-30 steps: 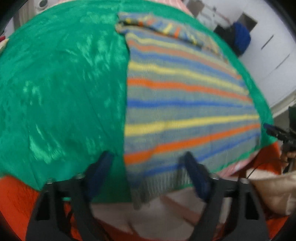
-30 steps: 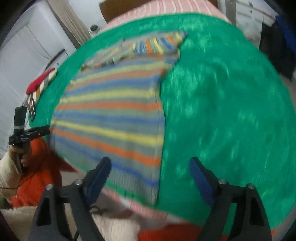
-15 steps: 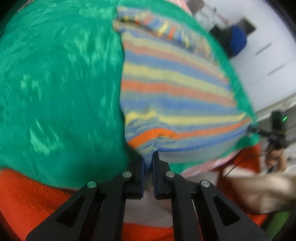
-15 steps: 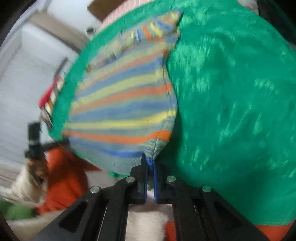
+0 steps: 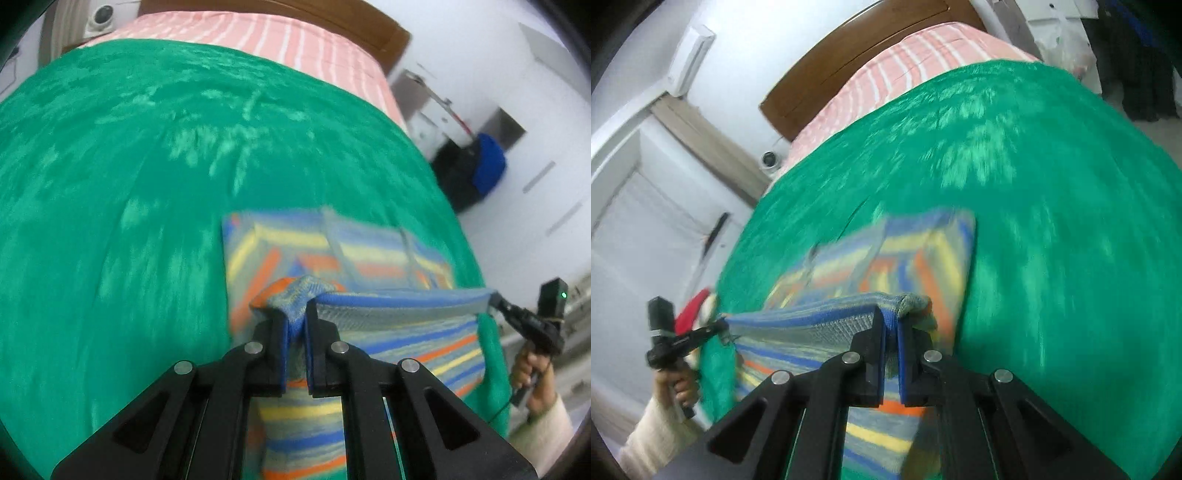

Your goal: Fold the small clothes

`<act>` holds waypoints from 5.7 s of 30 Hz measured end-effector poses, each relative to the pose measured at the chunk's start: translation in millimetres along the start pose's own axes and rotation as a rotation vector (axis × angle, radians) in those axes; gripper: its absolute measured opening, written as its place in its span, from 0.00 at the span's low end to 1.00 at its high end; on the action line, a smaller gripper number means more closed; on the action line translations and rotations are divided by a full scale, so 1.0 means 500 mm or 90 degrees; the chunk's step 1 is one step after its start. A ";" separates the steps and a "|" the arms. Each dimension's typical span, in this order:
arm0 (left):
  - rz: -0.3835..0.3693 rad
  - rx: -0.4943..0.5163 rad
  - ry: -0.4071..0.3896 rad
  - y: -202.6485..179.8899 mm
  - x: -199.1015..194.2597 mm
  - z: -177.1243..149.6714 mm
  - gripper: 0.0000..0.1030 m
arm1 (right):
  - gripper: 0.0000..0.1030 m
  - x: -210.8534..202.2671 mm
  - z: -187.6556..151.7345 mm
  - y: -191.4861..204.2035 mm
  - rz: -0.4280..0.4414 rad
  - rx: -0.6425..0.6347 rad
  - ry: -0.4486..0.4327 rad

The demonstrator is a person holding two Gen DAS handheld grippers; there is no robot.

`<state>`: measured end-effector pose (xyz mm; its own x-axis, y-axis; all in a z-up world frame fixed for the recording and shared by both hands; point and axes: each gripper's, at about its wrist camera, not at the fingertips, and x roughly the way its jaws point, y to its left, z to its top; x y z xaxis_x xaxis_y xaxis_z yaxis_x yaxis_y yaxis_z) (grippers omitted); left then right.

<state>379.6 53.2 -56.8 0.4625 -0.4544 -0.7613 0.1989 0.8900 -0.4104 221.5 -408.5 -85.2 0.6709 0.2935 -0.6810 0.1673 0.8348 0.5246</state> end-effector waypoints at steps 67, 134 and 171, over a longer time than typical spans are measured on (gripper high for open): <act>0.252 0.075 -0.159 0.174 -0.046 -0.348 0.93 | 0.47 0.499 -0.043 0.457 0.094 -0.270 0.306; 0.077 0.574 0.010 -0.642 0.258 -0.486 0.63 | 0.66 -0.286 -0.443 -0.114 -0.141 0.081 -0.230; -0.064 -0.006 -0.114 -0.065 -0.070 -0.353 0.08 | 0.06 0.359 0.007 0.454 0.107 -0.139 0.138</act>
<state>204.4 33.2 -105.3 0.5865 -0.5263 -0.6156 0.2441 0.8396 -0.4853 382.7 -167.9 -86.5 0.5028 0.5076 -0.6996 -0.1066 0.8396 0.5326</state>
